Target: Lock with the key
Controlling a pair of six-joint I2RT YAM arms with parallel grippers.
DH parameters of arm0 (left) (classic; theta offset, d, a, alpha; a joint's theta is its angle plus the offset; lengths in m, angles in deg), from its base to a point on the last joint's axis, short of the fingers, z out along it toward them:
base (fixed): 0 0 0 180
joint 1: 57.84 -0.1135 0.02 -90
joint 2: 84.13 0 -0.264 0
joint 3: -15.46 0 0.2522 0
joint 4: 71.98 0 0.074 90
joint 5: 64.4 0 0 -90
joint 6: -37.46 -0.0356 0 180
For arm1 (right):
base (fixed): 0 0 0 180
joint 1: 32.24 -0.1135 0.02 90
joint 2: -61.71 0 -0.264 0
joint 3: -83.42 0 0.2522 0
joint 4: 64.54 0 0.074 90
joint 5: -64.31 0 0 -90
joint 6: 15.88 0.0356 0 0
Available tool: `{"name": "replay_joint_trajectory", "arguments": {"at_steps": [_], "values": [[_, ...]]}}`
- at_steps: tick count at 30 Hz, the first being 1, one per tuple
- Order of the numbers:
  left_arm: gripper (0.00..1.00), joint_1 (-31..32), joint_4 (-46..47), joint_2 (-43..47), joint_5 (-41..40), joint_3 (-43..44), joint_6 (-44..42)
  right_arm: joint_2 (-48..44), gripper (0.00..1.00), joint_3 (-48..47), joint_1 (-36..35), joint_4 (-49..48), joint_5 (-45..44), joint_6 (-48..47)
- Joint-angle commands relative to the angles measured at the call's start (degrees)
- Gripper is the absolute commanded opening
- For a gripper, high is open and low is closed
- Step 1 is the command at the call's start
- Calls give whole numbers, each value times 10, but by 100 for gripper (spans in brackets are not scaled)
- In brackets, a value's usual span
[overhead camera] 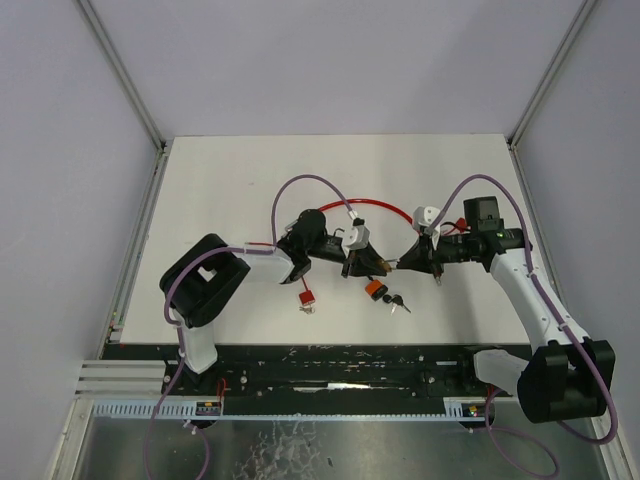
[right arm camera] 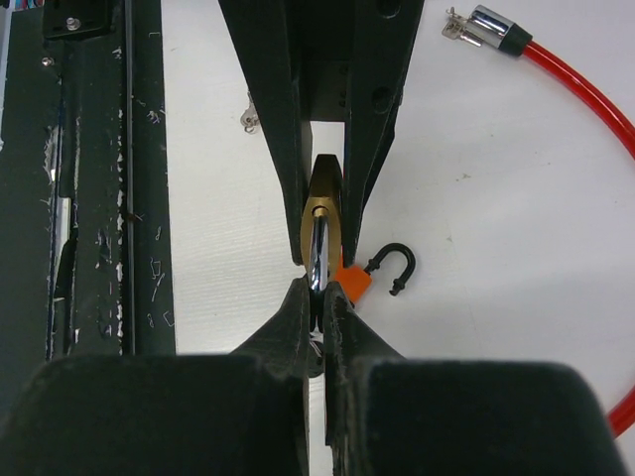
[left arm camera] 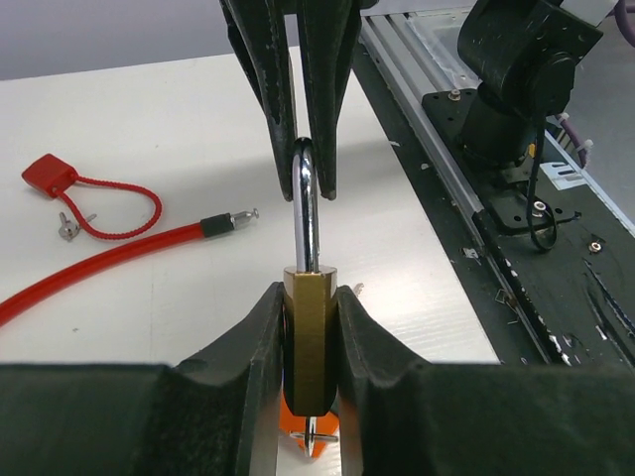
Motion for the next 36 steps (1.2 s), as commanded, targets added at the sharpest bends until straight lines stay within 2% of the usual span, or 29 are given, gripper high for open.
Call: {"name": "replay_joint_trajectory", "arguments": {"at_steps": [1, 11, 27, 32, 36], "values": [[0, 1, 80, 10, -1, -12, 24, 8, 0, 9, -23, -53, 19, 24], [0, 2, 149, 12, -26, -33, 45, 17, 0, 49, -50, -156, 5, 100], [0, 9, 213, 2, -54, -47, 48, 62, 0, 66, -94, -204, -22, 123], [0, 7, 243, 0, -75, -51, 73, 82, 0, 69, -116, -210, -37, 125], [0, 7, 275, -2, -96, -60, 81, 101, 0, 73, -135, -246, -41, 163]]}}
